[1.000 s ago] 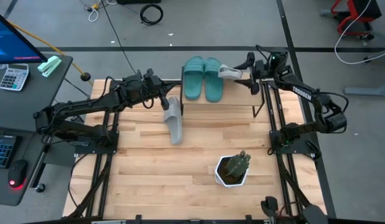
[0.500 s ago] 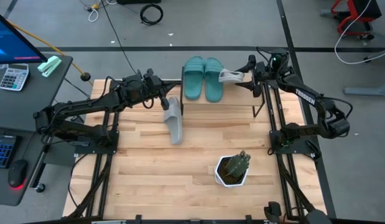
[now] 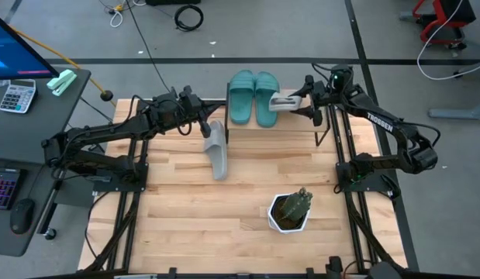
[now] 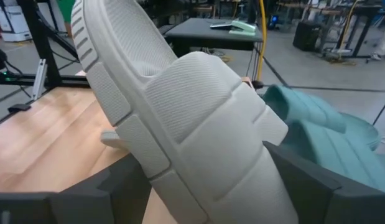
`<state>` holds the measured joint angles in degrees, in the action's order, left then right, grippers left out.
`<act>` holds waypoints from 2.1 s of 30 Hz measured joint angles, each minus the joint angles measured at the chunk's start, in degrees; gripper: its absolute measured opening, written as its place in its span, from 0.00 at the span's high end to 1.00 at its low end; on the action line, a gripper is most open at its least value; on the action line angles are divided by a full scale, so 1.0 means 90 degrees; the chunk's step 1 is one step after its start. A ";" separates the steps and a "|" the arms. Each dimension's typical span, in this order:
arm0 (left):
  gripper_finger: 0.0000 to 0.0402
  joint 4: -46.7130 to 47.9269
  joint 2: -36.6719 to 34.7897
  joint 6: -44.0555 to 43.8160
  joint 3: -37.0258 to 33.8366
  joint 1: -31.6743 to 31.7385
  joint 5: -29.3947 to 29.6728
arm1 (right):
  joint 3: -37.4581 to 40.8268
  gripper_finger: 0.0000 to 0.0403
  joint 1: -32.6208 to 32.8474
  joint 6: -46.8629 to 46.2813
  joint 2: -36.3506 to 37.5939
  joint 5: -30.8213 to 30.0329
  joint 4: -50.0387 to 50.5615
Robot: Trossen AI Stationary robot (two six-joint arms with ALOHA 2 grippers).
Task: Pick and place slides into the shelf
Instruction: Put the bottom gray slides on the shelf
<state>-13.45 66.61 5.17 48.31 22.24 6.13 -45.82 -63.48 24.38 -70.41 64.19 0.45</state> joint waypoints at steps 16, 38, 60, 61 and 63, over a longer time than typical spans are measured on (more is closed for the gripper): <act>0.98 0.0177 0.0002 0.0004 0.0000 0.0001 -0.0314 | -0.0002 0.30 0.0141 -0.0068 0.0002 -0.0304 0.0865; 0.94 0.0202 0.0002 0.0002 0.0000 -0.0001 -0.0330 | -0.0007 0.26 0.0211 0.0131 0.0101 -0.0416 0.0908; 0.93 0.0316 0.0017 0.0044 0.0000 -0.0112 -0.0335 | -0.0005 0.31 0.0763 0.2144 0.0287 -0.3077 0.1208; 0.93 0.0316 0.0017 0.0046 0.0000 -0.0112 -0.0333 | -0.0005 0.31 0.0790 0.2197 0.0287 -0.3234 0.1229; 0.94 0.0318 0.0017 0.0044 0.0000 -0.0112 -0.0333 | -0.0005 0.32 0.0840 0.2283 0.0287 -0.3471 0.1231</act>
<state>-10.59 66.76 5.56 48.31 21.23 3.14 -45.87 -55.93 44.93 -67.83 32.94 11.53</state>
